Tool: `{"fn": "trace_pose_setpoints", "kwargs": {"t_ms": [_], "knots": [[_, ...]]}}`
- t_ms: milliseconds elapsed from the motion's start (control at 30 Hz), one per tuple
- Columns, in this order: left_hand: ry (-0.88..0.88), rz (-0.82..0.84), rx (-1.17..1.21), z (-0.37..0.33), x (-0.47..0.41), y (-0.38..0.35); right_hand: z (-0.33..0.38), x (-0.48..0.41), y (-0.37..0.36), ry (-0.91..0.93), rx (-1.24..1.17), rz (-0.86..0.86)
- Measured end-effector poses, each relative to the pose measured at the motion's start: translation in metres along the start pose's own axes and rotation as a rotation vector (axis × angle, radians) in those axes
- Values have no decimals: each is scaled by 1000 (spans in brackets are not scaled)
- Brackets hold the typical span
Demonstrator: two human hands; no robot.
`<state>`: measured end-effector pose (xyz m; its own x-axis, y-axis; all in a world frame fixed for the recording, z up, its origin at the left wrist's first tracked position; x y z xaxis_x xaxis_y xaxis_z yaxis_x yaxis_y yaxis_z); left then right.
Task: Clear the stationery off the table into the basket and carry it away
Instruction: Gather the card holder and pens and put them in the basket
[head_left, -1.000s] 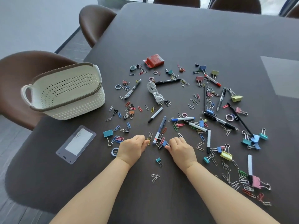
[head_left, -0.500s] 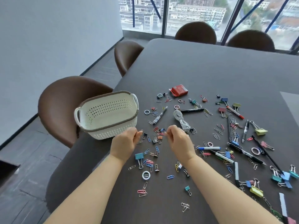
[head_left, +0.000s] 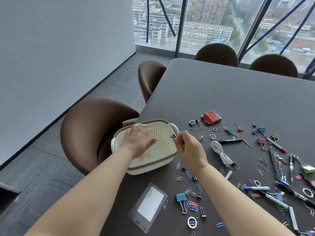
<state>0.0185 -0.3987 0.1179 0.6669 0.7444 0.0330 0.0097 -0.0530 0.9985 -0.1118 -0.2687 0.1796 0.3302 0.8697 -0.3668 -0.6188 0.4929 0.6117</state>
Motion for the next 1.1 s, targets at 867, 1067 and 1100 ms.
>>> {"fn": "trace_pose_setpoints", "kwargs": {"t_ms": [867,1067,1100], "knots": [[-88,-597,-18,-15,112,34,4,15,-30,196,187,58],[-180,-415,-22,-62,155,-37,-43,68,-14,96,200,99],[-107,-293,-15,-64,155,-54,-50,77,-12,78,207,110]]}}
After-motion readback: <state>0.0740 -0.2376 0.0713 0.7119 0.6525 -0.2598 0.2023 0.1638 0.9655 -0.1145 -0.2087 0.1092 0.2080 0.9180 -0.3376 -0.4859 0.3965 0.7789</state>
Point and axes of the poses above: each hand's wrist, its own x-axis away from the middle knuckle, its own y-axis out of the back of the hand, z = x × y, the point moved 8 cm from there along -x, towards the middle knuckle, and after that the axes turned 10 degrees about -x, right-handed, at the moved point
